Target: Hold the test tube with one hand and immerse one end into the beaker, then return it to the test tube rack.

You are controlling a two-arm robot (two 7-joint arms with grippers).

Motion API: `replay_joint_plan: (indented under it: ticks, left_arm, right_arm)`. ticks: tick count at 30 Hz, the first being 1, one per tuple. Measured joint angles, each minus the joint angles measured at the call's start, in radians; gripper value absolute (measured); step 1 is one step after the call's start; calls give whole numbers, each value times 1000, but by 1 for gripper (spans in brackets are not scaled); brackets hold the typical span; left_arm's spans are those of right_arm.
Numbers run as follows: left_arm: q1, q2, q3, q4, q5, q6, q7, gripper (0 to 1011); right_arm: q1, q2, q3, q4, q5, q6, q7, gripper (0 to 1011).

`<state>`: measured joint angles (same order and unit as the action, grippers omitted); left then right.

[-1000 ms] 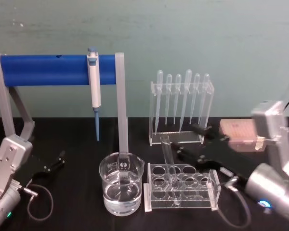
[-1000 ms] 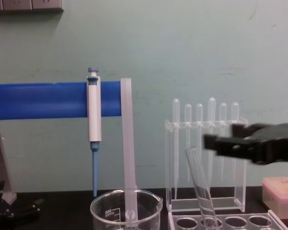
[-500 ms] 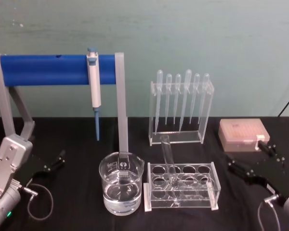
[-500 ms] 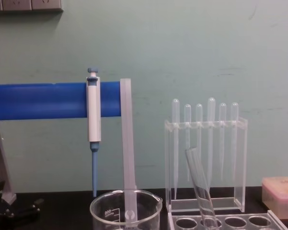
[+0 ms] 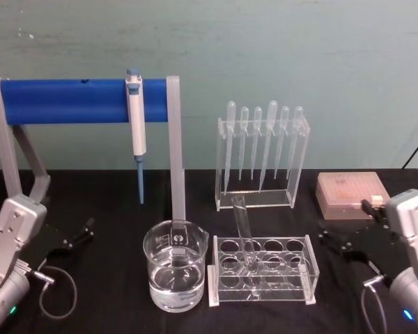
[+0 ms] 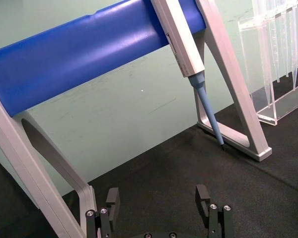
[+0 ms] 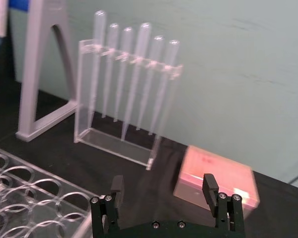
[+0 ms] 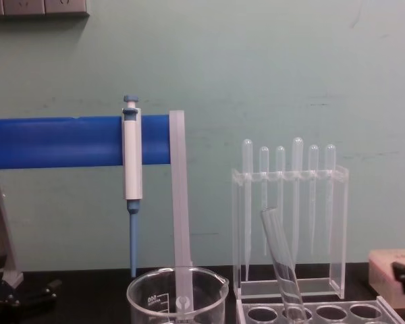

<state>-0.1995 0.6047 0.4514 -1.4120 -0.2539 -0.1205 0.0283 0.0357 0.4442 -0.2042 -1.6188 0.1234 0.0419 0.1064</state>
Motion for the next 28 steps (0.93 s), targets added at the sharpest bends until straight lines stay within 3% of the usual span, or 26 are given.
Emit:
replay_joint_plan:
  ticks: [4, 9, 11, 13, 28]
  left_arm:
    - [0, 0, 0, 0, 0, 0, 0, 1000]
    - [0, 0, 0, 0, 0, 0, 0, 1000]
    - [0, 0, 0, 0, 0, 0, 0, 1000]
    - [0, 0, 0, 0, 0, 0, 0, 1000]
    - [0, 0, 0, 0, 0, 0, 0, 1000]
  right_arm:
    - [14, -9, -16, 13, -37, -4, 0, 1002]
    - [3, -35, -20, 24, -123, -65, -77, 1002]
    - [-8, -50, -18, 34, -167, -118, -122, 1002]
    - [-14, -57, -18, 40, -186, -139, -137, 1002]
    - [-10, -54, -19, 39, -178, -129, -130, 1002]
